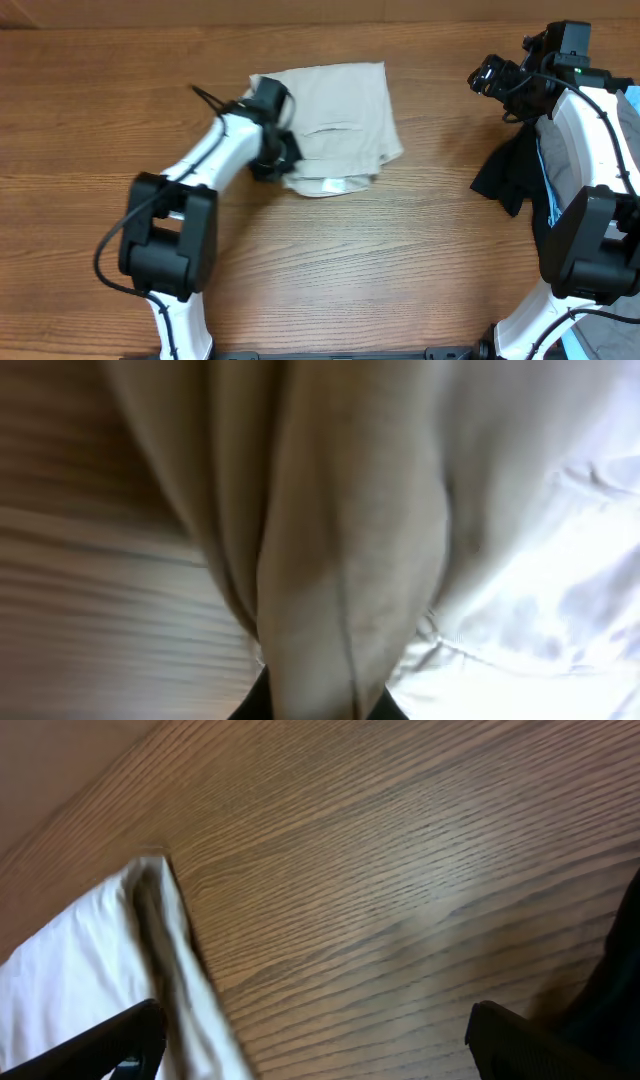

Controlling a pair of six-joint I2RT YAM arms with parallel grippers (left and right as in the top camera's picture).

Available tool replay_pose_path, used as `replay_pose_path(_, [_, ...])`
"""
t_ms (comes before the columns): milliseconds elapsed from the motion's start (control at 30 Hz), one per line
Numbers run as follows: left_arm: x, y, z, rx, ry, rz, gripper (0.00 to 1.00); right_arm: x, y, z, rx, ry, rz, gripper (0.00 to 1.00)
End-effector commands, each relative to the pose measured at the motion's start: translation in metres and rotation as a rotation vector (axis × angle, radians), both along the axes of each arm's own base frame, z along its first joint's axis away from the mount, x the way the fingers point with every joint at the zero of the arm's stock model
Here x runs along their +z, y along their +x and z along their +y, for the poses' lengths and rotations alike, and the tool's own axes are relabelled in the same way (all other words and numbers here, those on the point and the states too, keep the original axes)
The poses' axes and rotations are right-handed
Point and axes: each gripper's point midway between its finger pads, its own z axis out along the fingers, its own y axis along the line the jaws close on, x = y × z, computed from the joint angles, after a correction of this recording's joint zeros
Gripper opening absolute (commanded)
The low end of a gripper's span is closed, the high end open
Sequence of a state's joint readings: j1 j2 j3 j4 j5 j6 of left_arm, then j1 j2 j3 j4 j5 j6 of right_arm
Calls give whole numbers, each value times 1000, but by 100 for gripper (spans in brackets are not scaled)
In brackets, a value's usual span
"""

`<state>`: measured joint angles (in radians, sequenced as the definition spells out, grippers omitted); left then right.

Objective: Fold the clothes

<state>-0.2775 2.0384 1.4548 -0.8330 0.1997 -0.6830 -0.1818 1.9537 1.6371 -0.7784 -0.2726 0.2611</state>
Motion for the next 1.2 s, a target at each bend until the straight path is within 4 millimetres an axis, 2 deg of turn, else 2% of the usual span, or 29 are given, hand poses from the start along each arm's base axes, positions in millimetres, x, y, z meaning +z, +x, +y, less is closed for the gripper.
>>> replay_pose_path(0, [18,30,86,35,195,-59,4,6,2,0,0,-5,-18,100])
replay_pose_path(100, [27,27,156,50,368,-31,4,6,2,0,0,-5,-18,100])
replay_pose_path(167, [30,21,195,101,463,-4,4,6,2,0,0,-5,-18,100])
replay_pose_path(300, [33,9,248,179,534,38,4,6,2,0,0,-5,-18,100])
replay_pose_path(467, [33,2,286,192,541,49,6,6,2,0,0,-5,-18,100])
replay_pose_path(667, [39,3,318,171,620,30,14,6,2,0,0,-5,-18,100])
replay_pose_path(733, [43,4,328,184,676,28,21,6,3,0,0,-5,-19,100])
replay_pose_path(767, [44,4,329,185,686,26,29,6,2,0,0,-5,-18,100])
replay_pose_path(867, [45,4,333,190,707,25,78,6,2,0,0,-5,-18,100])
replay_pose_path(933, [46,7,334,195,711,14,100,6,2,0,0,-5,-18,100])
replay_pose_path(1033, [59,13,331,202,700,0,100,6,2,0,0,-5,-18,100])
replay_pose_path(1067, [75,18,322,216,664,-13,100,6,2,0,0,-5,-18,100])
replay_pose_path(1167, [102,35,294,181,546,-69,92,6,2,0,0,-5,-18,100])
